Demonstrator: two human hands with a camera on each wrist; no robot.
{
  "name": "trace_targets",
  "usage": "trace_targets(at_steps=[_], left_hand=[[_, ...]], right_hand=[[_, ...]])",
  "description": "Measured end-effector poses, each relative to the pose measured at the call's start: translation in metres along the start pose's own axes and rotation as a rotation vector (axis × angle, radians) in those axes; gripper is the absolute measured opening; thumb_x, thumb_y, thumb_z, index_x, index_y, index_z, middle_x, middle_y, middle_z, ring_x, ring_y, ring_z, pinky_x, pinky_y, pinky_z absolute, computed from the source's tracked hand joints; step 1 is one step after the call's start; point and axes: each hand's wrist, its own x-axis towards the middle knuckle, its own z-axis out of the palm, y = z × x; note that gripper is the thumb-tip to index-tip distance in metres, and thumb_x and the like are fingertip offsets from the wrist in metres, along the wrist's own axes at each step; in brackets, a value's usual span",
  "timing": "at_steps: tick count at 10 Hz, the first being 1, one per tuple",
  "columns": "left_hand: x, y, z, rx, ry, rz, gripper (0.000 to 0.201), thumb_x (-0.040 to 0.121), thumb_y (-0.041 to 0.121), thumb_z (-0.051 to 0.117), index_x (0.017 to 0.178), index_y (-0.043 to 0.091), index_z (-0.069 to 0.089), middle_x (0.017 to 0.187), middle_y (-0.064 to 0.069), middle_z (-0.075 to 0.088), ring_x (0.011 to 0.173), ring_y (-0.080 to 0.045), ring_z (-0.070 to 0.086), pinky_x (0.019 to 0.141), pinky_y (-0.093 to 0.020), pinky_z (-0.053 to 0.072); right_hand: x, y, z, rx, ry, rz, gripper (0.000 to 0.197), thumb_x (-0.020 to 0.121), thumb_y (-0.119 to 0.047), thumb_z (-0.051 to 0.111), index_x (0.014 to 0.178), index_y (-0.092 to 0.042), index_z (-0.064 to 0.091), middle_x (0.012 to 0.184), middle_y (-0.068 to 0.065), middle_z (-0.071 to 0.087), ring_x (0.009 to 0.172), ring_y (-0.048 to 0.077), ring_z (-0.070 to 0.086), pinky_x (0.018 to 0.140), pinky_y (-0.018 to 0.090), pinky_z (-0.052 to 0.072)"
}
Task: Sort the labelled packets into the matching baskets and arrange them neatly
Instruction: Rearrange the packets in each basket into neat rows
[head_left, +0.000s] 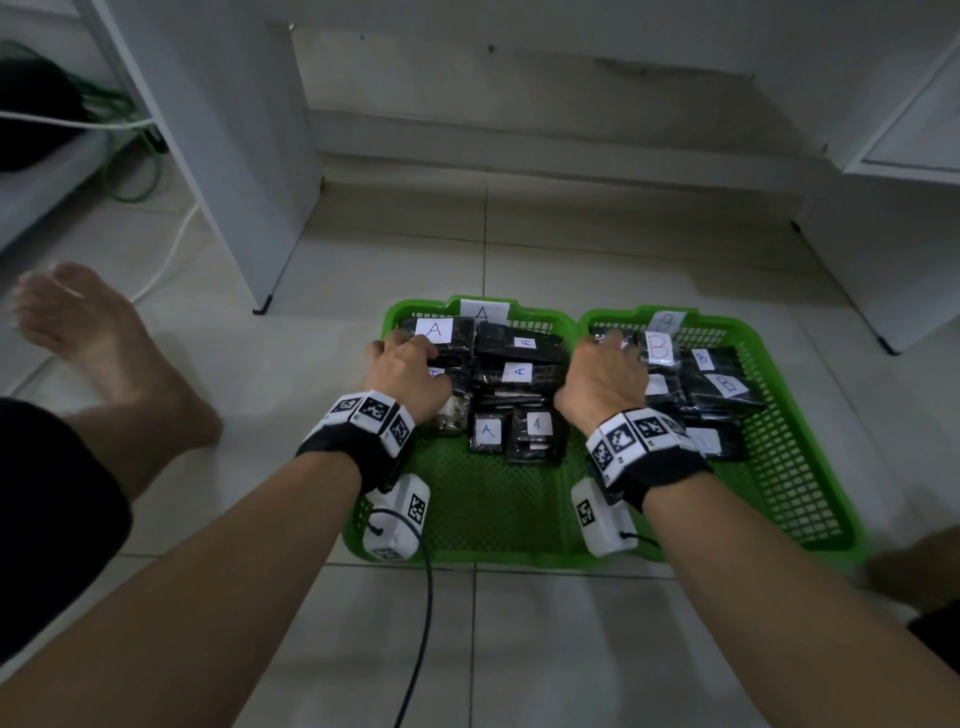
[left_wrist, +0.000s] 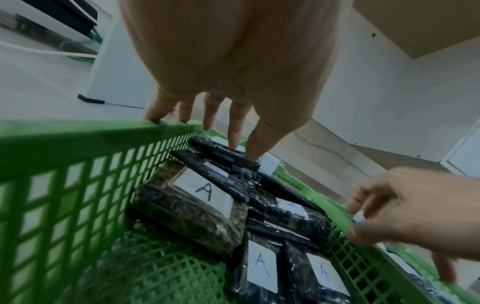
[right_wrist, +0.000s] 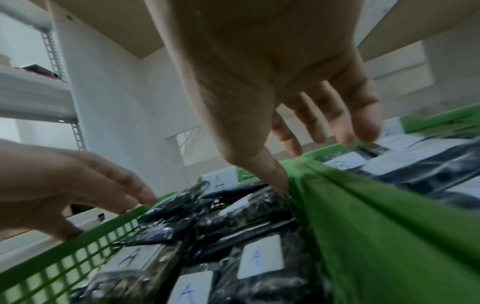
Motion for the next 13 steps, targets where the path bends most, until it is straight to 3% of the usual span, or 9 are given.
trace_targets(at_steps=[1,2,3,5,7,9,11,12,13], left_hand=[[0.003,-0.001,0.002,-0.022,-0.008,-0.016,0.039,0.082,0.034,0.063,0.119,0.021,0.062,0.135,-0.006,0.049,0.128,-0.027,0.042,0.111,-0.04,0.028],[-0.001,0.013,-0.004,0.011,-0.084,-0.046,0.042,0.081,0.04,0.063,0.119,0.024,0.061,0.139,-0.005,0.047,0.133,-0.031,0.037,0.114,-0.054,0.028],[-0.009,0.031,-0.015,0.075,-0.097,-0.017,0.041,0.083,0.039,0.063,0.12,0.021,0.061,0.137,-0.004,0.048,0.136,-0.031,0.036,0.114,-0.061,0.021],[-0.028,0.076,-0.065,0.122,-0.027,0.197,0.032,0.081,0.038,0.056,0.102,0.016,0.063,0.103,-0.005,0.06,0.099,-0.029,0.058,0.093,-0.051,0.05],[-0.009,0.098,-0.099,0.212,0.058,0.265,0.036,0.083,0.031,0.054,0.108,0.011,0.068,0.111,-0.014,0.068,0.103,-0.034,0.062,0.087,-0.04,0.054],[0.012,0.075,-0.107,0.265,0.005,0.193,0.031,0.083,0.025,0.052,0.104,0.009,0.066,0.105,-0.017,0.069,0.092,-0.035,0.065,0.076,-0.037,0.054],[0.068,0.082,-0.124,0.274,-0.04,0.207,0.029,0.087,0.03,0.058,0.106,0.012,0.071,0.107,-0.011,0.071,0.098,-0.031,0.066,0.082,-0.036,0.055],[0.088,0.084,-0.128,0.265,-0.164,0.22,0.025,0.09,0.028,0.059,0.103,0.013,0.073,0.108,-0.008,0.071,0.098,-0.026,0.067,0.083,-0.034,0.055],[0.084,0.083,-0.129,0.239,-0.251,0.181,0.024,0.088,0.028,0.058,0.098,0.014,0.075,0.106,-0.006,0.072,0.093,-0.024,0.068,0.082,-0.035,0.057]], right_hand=[[0.002,0.009,0.002,0.043,-0.06,0.026,0.031,0.087,-0.009,0.073,0.115,-0.005,0.06,0.119,0.015,0.062,0.107,0.033,0.062,0.081,0.038,0.052],[0.001,0.01,0.003,0.058,-0.088,-0.033,0.005,0.091,-0.007,0.067,0.096,-0.007,0.065,0.099,0.01,0.067,0.087,0.028,0.063,0.071,0.034,0.051],[-0.008,0.008,-0.011,0.054,-0.104,-0.055,0.012,0.088,-0.017,0.071,0.083,-0.012,0.062,0.092,0.005,0.066,0.078,0.025,0.059,0.066,0.032,0.048],[-0.045,0.0,-0.071,0.119,-0.072,-0.089,0.024,0.089,-0.027,0.074,0.081,-0.01,0.059,0.079,0.003,0.061,0.063,0.016,0.056,0.053,0.027,0.045],[-0.023,-0.043,-0.12,0.165,0.032,-0.222,0.023,0.089,-0.027,0.071,0.078,-0.01,0.06,0.085,0.009,0.066,0.075,0.027,0.066,0.066,0.036,0.056],[-0.005,-0.07,-0.121,0.197,0.044,-0.292,0.023,0.084,-0.028,0.072,0.073,-0.011,0.061,0.081,0.009,0.067,0.073,0.028,0.067,0.065,0.036,0.057],[0.054,-0.063,-0.118,0.319,-0.168,-0.414,0.022,0.087,-0.027,0.076,0.1,-0.008,0.074,0.091,0.007,0.074,0.082,0.023,0.071,0.07,0.033,0.058],[0.076,-0.061,-0.125,0.353,-0.394,-0.441,0.022,0.093,-0.029,0.072,0.105,-0.011,0.071,0.088,0.003,0.074,0.079,0.021,0.073,0.063,0.03,0.055],[0.071,-0.057,-0.131,0.378,-0.433,-0.412,0.022,0.094,-0.03,0.07,0.101,-0.01,0.073,0.09,0.003,0.074,0.079,0.02,0.072,0.066,0.03,0.055]])
